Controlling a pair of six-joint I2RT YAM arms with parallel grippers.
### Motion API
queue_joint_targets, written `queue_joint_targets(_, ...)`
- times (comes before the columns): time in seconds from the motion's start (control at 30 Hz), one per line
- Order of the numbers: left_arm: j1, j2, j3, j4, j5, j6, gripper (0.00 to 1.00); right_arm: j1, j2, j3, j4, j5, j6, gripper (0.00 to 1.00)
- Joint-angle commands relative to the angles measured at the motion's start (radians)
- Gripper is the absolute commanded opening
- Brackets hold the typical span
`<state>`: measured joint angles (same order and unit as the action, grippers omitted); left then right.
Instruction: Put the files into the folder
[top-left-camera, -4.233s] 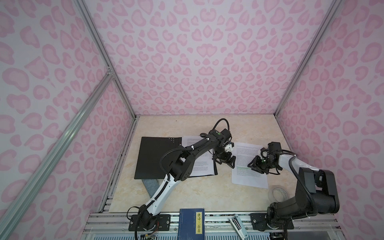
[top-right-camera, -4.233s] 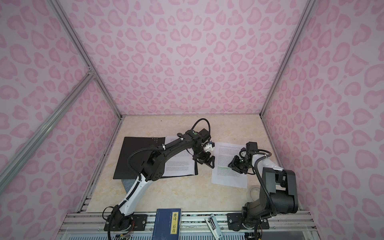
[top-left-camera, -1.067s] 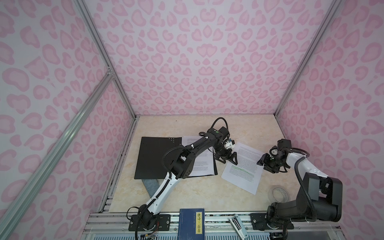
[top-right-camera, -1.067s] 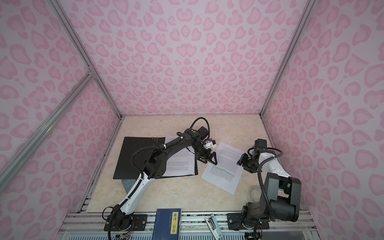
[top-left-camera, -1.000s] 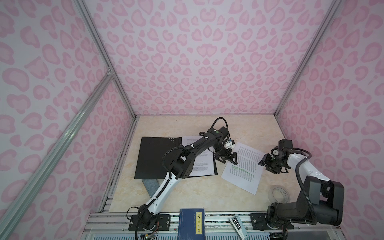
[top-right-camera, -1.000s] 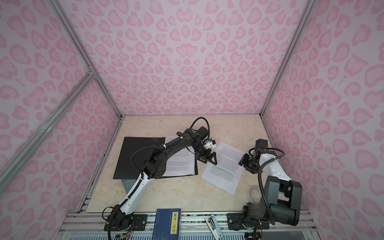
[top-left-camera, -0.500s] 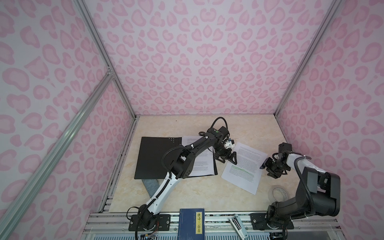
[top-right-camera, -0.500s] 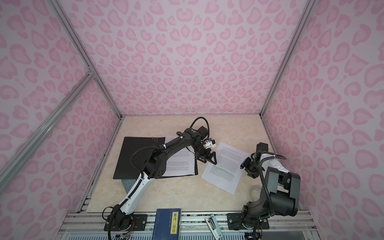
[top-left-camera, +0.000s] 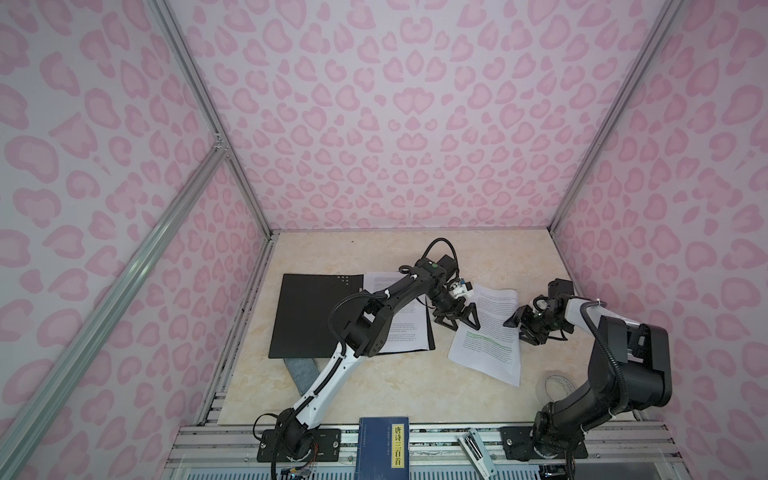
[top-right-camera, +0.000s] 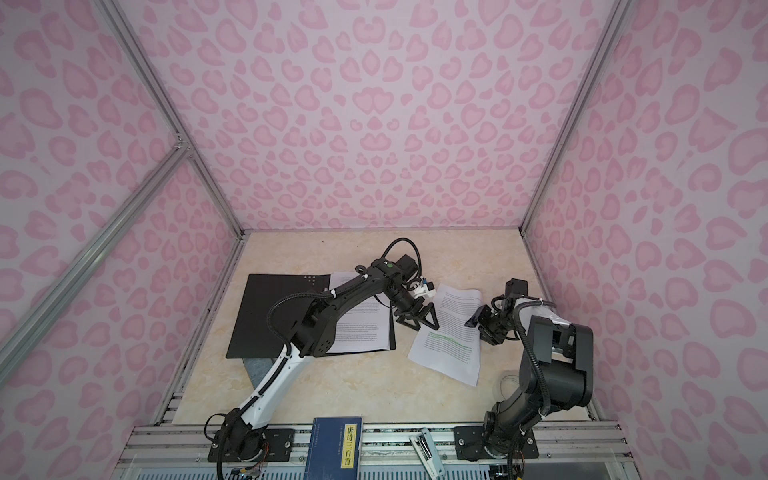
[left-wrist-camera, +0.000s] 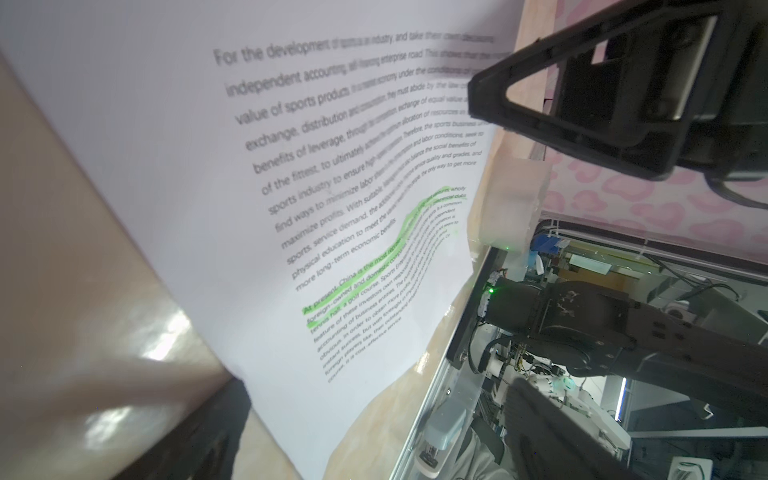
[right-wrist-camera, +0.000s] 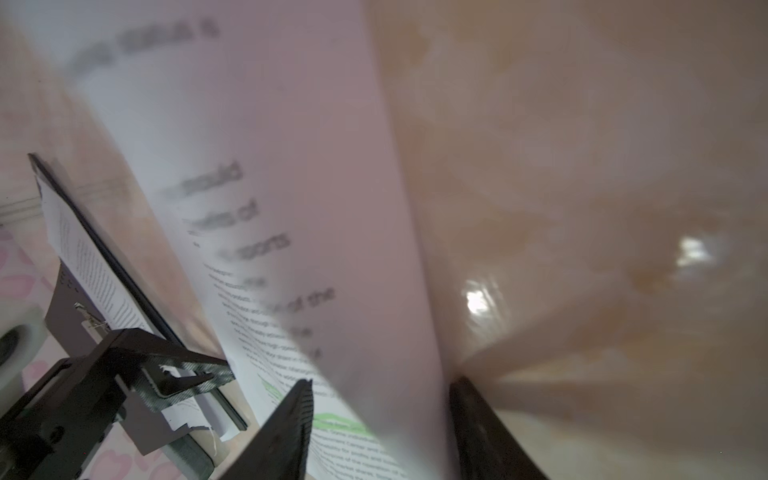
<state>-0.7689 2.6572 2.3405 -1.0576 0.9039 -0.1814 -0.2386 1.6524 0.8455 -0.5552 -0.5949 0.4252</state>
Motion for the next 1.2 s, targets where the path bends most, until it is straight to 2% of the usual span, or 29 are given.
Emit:
queue_joint_targets(0.0,-0.006,0.05,-0.017,-0.052,-0.194,-0.003,0.99,0.016,0.039,-0.019,-0.012,0.014,0.0,0.56)
queue_joint_targets(0.13,-0.003,0.048,-0.018,-0.063,-0.196,0.002,0.99,0.018,0.036,-0.019,-0.003,-0.009,-0.001,0.53)
queue_joint_targets(0.4,0.033,0.018,-0.024,-0.068,-0.205,0.011,1.0,0.018,-0.051,-0.016,-0.035,0.04,-0.044,0.4)
queue_joint_targets(0.7,0.026,-0.005,-0.051,-0.04,-0.091,-0.015,1.0,0.081,0.003,-0.012,0.035,-0.065,-0.007,0.39)
queue_joint_targets(0.93,0.022,-0.029,-0.065,-0.035,-0.058,-0.017,1.0,0.096,-0.027,-0.016,0.032,-0.053,-0.001,0.39)
queue_joint_targets(1.07,0.021,-0.058,-0.088,-0.024,-0.06,-0.02,0.95,0.097,-0.047,-0.025,0.046,-0.078,0.006,0.4)
queue_joint_targets(1.17,0.02,-0.085,-0.112,-0.019,-0.083,-0.021,0.85,0.094,-0.06,-0.046,0.102,-0.161,0.041,0.41)
